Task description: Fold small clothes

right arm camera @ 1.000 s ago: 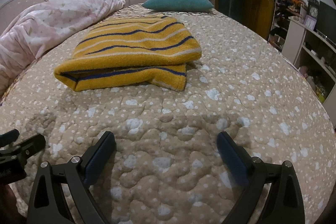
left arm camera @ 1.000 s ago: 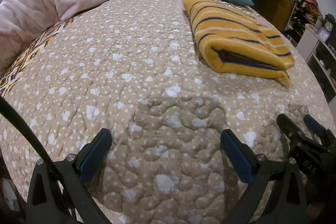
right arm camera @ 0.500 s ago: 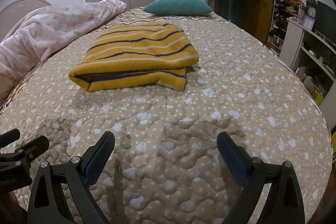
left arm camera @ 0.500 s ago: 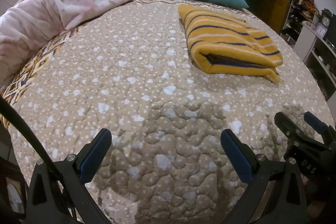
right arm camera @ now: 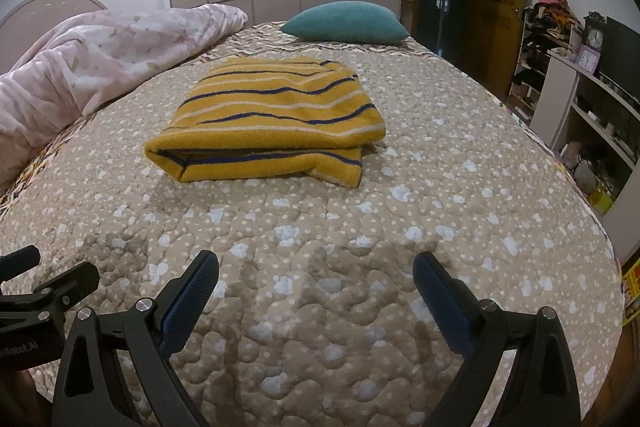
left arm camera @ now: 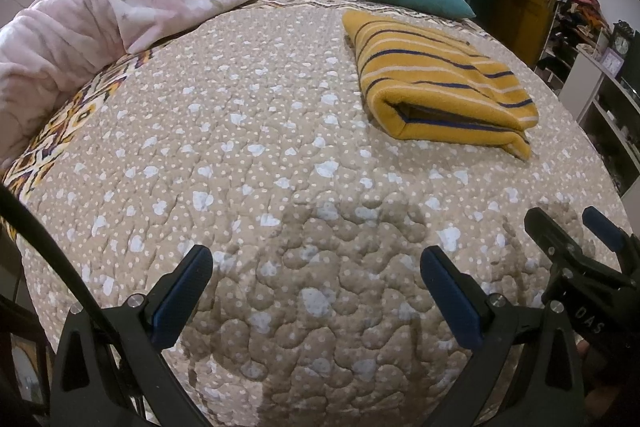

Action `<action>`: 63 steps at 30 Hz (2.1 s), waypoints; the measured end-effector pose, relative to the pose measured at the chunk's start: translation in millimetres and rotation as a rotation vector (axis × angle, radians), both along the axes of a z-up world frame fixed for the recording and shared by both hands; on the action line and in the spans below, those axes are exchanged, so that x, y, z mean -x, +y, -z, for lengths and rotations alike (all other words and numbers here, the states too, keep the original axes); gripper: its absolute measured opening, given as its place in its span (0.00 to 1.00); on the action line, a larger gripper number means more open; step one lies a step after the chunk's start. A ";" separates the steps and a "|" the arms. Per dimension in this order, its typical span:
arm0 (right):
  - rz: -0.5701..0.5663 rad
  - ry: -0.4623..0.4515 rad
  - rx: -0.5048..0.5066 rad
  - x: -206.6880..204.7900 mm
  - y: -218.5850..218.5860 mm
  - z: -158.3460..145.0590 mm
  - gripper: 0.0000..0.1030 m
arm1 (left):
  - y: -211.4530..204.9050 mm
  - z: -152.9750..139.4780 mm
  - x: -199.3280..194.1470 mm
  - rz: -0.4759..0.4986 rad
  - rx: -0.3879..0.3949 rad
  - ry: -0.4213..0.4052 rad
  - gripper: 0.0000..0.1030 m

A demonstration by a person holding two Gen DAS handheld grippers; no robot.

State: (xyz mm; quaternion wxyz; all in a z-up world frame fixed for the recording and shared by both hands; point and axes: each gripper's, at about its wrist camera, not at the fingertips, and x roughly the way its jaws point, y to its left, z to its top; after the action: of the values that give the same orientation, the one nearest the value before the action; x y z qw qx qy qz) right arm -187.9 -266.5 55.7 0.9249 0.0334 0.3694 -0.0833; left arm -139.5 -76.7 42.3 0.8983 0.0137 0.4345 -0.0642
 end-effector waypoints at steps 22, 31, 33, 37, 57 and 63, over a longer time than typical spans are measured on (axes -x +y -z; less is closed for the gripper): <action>-0.021 0.025 0.021 -4.5 11.6 9.7 0.97 | -4.7 11.8 -8.1 0.009 -0.009 0.042 1.00; -0.020 0.036 0.021 -7.0 9.9 12.4 0.97 | -4.3 14.9 -11.1 0.010 -0.010 0.055 1.00; -0.020 0.036 0.021 -7.1 9.9 12.5 0.97 | -4.3 14.9 -11.2 0.010 -0.011 0.055 1.00; -0.023 0.034 0.024 -8.2 10.6 12.8 0.97 | -4.9 14.6 -11.0 0.009 -0.010 0.055 1.00; -0.025 0.035 0.022 -6.5 9.3 12.4 0.97 | -4.3 14.3 -10.7 0.007 -0.009 0.055 1.00; -0.025 0.035 0.022 -6.6 9.2 12.8 0.97 | -3.6 15.0 -10.5 0.007 -0.008 0.058 1.00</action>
State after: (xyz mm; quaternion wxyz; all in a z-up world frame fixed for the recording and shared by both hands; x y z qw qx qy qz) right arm -181.3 -257.4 42.9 0.9197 0.0171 0.3848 -0.0763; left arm -129.0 -80.3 27.3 0.8850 0.0171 0.4606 -0.0658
